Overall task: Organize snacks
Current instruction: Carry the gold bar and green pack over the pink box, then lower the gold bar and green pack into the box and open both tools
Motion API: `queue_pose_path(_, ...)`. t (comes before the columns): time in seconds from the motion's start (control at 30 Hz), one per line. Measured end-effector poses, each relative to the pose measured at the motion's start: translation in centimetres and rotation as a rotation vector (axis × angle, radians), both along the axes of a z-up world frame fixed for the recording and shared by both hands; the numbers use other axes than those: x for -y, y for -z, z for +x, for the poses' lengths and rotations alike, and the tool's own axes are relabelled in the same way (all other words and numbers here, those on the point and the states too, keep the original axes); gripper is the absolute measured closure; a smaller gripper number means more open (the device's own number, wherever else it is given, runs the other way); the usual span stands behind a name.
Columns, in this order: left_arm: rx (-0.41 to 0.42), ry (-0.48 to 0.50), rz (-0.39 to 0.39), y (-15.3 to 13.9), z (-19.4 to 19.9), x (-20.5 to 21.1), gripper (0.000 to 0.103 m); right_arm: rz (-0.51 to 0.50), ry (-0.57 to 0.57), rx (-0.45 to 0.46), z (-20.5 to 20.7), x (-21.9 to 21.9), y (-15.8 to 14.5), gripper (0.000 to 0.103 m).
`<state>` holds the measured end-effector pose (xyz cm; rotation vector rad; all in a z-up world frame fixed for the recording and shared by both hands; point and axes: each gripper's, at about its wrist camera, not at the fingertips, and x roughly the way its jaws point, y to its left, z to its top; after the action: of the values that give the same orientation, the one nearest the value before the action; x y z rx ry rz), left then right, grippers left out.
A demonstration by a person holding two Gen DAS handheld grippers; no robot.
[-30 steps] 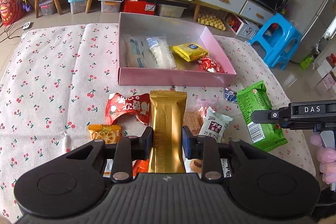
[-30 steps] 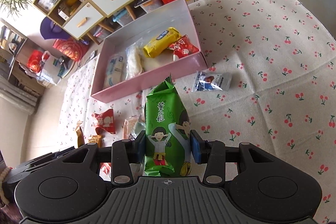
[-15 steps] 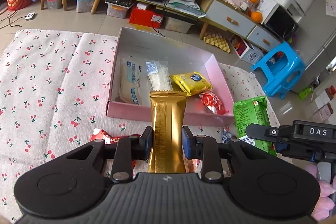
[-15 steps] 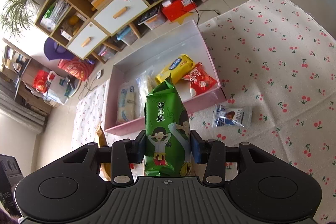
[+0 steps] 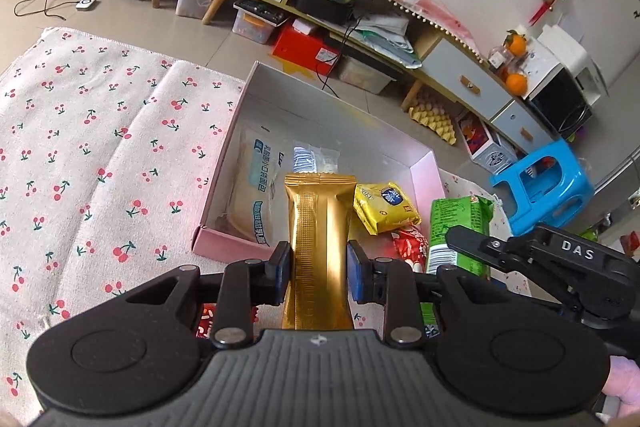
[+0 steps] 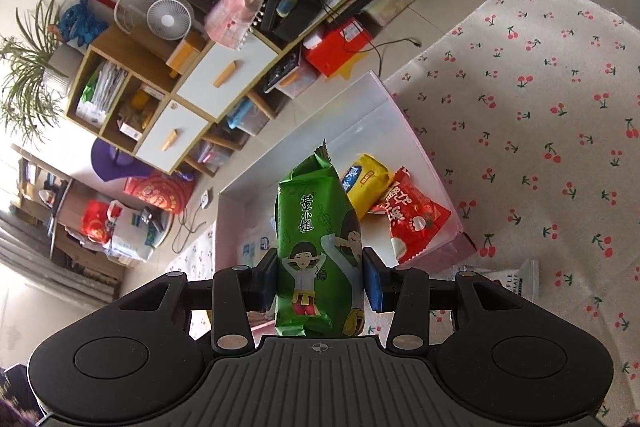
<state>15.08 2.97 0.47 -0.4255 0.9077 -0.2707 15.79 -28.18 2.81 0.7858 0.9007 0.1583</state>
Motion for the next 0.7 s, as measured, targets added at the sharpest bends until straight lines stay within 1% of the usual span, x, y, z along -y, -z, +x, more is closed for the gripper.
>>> queue_pose_path(0.1,-0.013,0.0,-0.03,0.1,0.2,0.2,0.077,0.026,0.013,-0.009,0.9,0.0,0.9,0.061)
queue_pose_path(0.23,-0.021,-0.005,-0.042,0.0,0.9,0.5,0.077,0.051,0.031,-0.023,2.0,0.5,1.7,0.061)
queue_pose_path(0.33,-0.033,-0.018,-0.047,0.0,2.2,0.8,0.077,0.069,0.033,-0.033,2.7,1.0,2.2,0.059)
queue_pose_path(0.43,-0.054,-0.031,-0.071,0.1,3.7,1.3,0.077,0.08,0.04,-0.057,2.9,1.5,2.9,0.059)
queue_pose_path(0.47,-0.059,-0.029,-0.076,0.1,4.3,1.6,0.077,0.08,0.036,-0.058,3.0,1.7,3.0,0.057)
queue_pose_path(0.5,-0.057,-0.027,-0.075,0.0,4.7,1.9,0.077,0.072,0.034,-0.06,3.0,1.8,3.0,0.054)
queue_pose_path(0.57,-0.049,-0.022,-0.055,-0.1,5.5,2.6,0.077,0.051,0.038,-0.059,2.9,2.2,2.8,0.047)
queue_pose_path(0.63,-0.041,-0.017,-0.03,-0.2,6.2,3.2,0.077,0.049,0.051,-0.049,2.8,2.9,2.6,0.035)
queue_pose_path(0.7,-0.037,-0.01,-0.004,-0.1,6.8,4.0,0.077,0.063,0.066,-0.044,2.8,3.7,2.5,0.033)
